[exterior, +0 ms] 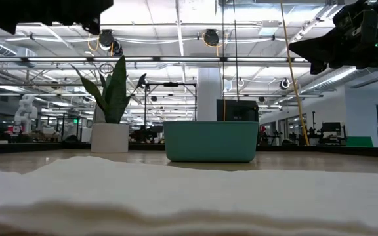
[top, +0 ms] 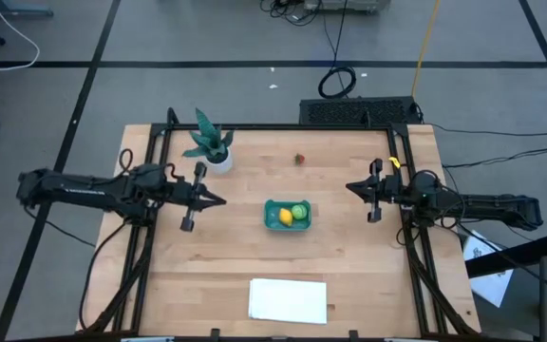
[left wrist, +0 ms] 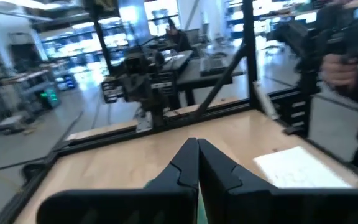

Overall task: Pick and placing Produce into tupperware
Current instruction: Put the red strawberry into the blue bin

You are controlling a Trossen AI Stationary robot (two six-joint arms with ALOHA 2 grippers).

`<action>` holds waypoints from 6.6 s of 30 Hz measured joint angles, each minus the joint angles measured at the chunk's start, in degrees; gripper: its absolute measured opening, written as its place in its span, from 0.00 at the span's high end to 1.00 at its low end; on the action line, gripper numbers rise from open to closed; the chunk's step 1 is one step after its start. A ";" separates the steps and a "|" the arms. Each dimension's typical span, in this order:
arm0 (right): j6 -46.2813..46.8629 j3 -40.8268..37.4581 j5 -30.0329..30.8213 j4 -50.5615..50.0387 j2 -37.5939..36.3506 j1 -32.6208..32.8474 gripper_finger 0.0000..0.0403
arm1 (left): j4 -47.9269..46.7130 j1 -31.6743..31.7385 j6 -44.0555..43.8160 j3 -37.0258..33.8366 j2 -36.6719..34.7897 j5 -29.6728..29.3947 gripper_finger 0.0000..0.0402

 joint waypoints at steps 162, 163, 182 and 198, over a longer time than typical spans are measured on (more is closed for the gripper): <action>-10.78 75.56 -27.47 -39.75 75.23 -31.98 1.00 | -1.65 -0.55 -3.44 -16.51 -17.68 -8.48 0.94; -11.94 76.76 -27.48 -41.69 75.90 -31.98 1.00 | -1.65 -0.55 -3.44 -16.51 -17.68 -8.48 0.94; -26.36 83.17 -26.47 -62.32 81.23 -32.27 1.00 | -1.72 -0.55 -2.34 -16.51 -17.57 -8.48 0.94; -28.74 82.84 -18.12 -65.31 81.22 -29.86 0.98 | -1.72 -0.55 -1.80 -16.51 -17.57 -9.51 0.94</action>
